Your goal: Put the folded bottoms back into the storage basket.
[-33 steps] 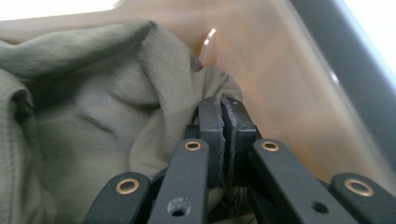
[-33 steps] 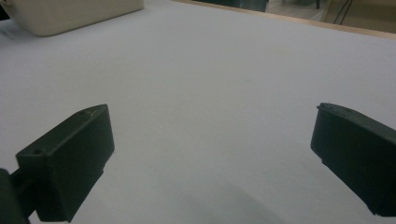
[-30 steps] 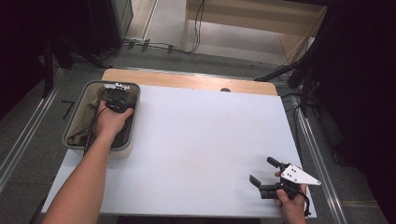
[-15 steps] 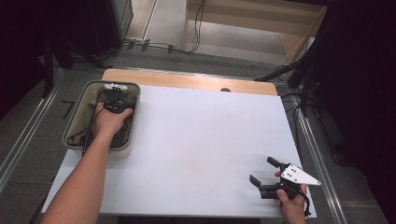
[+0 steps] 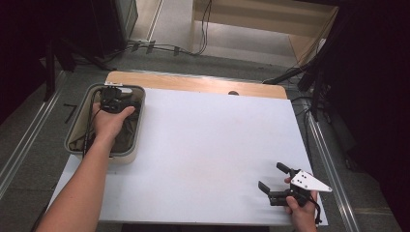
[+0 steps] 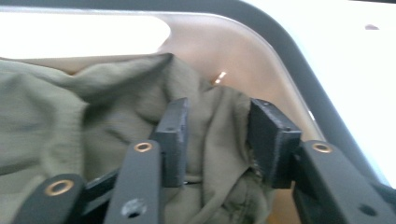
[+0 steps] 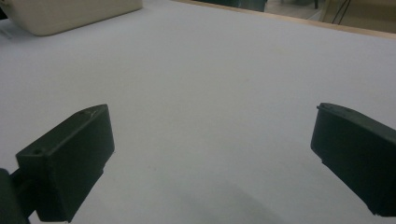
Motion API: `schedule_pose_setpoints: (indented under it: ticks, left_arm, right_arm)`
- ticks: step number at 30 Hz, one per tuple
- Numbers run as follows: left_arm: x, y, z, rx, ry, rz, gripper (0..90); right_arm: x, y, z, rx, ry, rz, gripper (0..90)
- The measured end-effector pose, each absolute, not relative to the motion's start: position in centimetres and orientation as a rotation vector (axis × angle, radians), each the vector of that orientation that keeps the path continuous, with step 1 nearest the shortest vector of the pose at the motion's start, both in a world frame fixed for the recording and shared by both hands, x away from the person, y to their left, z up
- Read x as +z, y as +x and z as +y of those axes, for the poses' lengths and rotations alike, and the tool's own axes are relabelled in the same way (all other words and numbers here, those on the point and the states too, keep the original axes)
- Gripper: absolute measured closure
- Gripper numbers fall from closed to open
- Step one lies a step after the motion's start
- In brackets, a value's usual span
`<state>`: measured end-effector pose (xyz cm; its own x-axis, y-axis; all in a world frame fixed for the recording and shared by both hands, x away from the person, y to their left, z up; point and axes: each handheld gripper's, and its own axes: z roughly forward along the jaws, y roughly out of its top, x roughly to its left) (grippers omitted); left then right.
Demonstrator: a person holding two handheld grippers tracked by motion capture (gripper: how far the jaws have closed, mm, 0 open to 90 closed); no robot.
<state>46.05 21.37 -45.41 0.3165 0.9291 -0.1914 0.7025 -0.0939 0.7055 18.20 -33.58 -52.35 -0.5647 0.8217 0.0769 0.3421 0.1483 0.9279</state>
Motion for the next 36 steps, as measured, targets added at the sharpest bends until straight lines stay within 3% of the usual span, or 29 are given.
schedule_pose_setpoints:
  ticks: [10, 18, 36]
  left_arm:
    - [-43.5, 45.5, 23.0, 0.417, 1.86, 1.44, 25.6]
    - [-42.8, 44.9, 23.2, 0.357, 1.855, 1.357, 0.9]
    - [-41.1, 42.6, 22.2, 0.371, 1.841, 1.219, 0.0]
  right_arm:
    - [-52.4, 18.3, -33.6, 1.405, 1.1, 1.983, 0.0]
    - [-52.4, 18.3, -33.5, 1.402, 1.097, 1.983, 0.0]
    - [-52.3, 18.2, -33.6, 1.402, 1.111, 1.976, 0.0]
